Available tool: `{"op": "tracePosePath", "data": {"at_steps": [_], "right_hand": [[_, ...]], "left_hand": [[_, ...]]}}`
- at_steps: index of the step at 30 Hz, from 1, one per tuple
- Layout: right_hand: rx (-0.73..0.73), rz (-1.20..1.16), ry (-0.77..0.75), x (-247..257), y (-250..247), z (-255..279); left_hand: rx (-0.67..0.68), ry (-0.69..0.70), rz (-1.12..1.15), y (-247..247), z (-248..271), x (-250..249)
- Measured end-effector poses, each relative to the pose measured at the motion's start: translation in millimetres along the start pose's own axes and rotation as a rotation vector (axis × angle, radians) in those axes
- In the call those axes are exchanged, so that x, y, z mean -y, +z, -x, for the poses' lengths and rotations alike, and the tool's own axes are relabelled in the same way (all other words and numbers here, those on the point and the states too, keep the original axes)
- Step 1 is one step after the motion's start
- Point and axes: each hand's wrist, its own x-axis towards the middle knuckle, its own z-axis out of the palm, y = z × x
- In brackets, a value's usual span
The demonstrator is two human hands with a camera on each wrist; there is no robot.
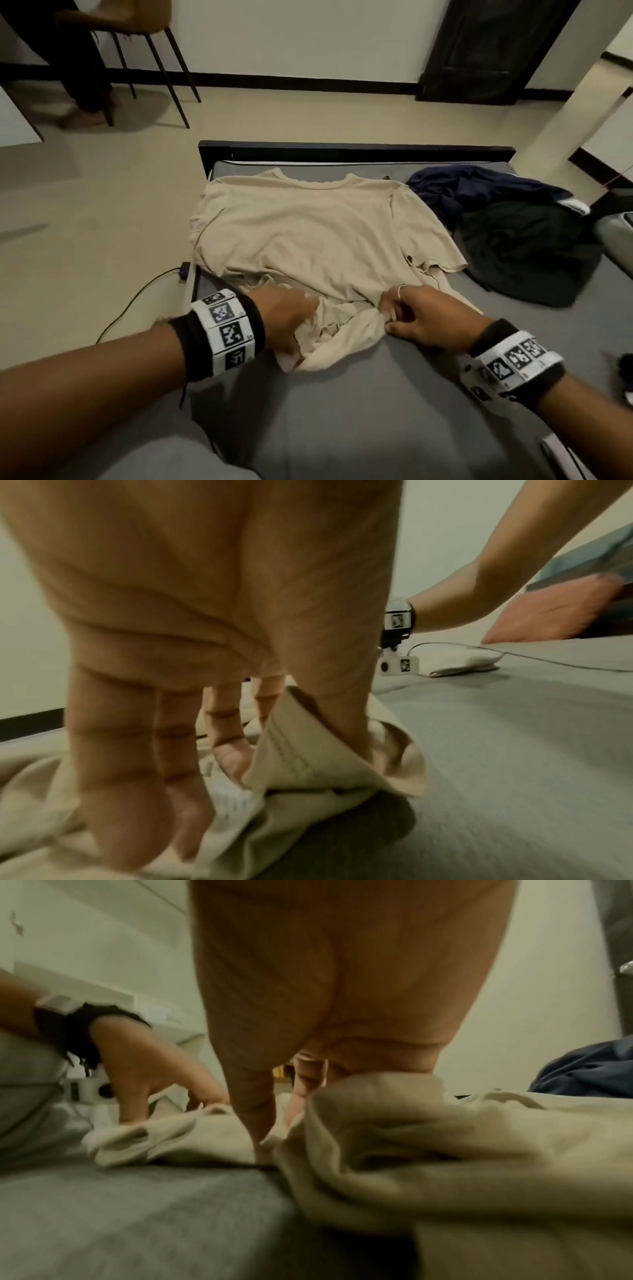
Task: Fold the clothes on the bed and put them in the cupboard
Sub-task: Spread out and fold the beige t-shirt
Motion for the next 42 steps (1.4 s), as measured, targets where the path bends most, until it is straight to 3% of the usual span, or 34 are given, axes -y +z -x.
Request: {"op": "tracePosePath", "data": {"at_steps": [5, 10, 12, 14, 16, 18, 21, 24, 27, 29, 31, 33, 39, 42], "right_hand": [[-0.214, 0.233, 0.137, -26.0, 26.5, 17.6], [-0.389, 0.346, 0.236, -35.8, 15.9, 22.4], [-0.473, 0.255, 0.368, -40.8, 5.2, 23.1], [-0.570, 0.011, 0.479, -51.9, -8.8, 19.2], [-0.646, -0.317, 0.511, -66.8, -21.8, 13.0], [-0.665, -0.446, 0.573, -78.9, -27.8, 11.8], [-0.656, -0.175, 0.685, -84.5, -21.8, 15.4], [-0.766, 0.208, 0.510, -60.2, -10.9, 29.6], [-0.615, 0.142, 0.315, -30.5, 8.6, 39.5], [-0.398, -0.010, 0.366, -20.5, 24.8, 41.5], [-0.300, 0.064, 0.447, -23.8, 36.0, 39.8], [-0.344, 0.167, 0.496, -32.8, 39.9, 34.2], [-0.415, 0.271, 0.432, -38.1, 29.4, 39.7], [-0.497, 0.167, 0.437, -41.8, 23.8, 52.7]], "left_hand": [[-0.113, -0.045, -0.062, 1.5, 6.1, -2.2], [-0.280, -0.107, -0.043, 2.3, 24.9, -3.0], [-0.361, -0.139, -0.023, 0.5, 34.8, 1.0], [-0.382, -0.150, -0.048, 2.2, 43.3, 4.9], [-0.313, -0.125, -0.126, 9.6, 51.0, 7.1], [-0.175, -0.124, -0.151, 19.0, 58.6, 5.7], [-0.014, -0.106, -0.193, 28.6, 66.9, 1.4], [-0.023, -0.100, -0.151, 37.9, 73.9, 5.5], [-0.039, -0.122, -0.003, 44.8, 80.7, 13.2], [-0.050, -0.109, 0.060, 46.5, 81.6, 13.4], [-0.063, -0.083, 0.073, 46.9, 80.7, 9.5], [-0.082, -0.050, 0.040, 47.8, 79.7, 6.1], [-0.220, -0.046, -0.063, 51.2, 87.3, 19.0], [-0.297, -0.071, -0.065, 56.6, 95.4, 29.7]]}}
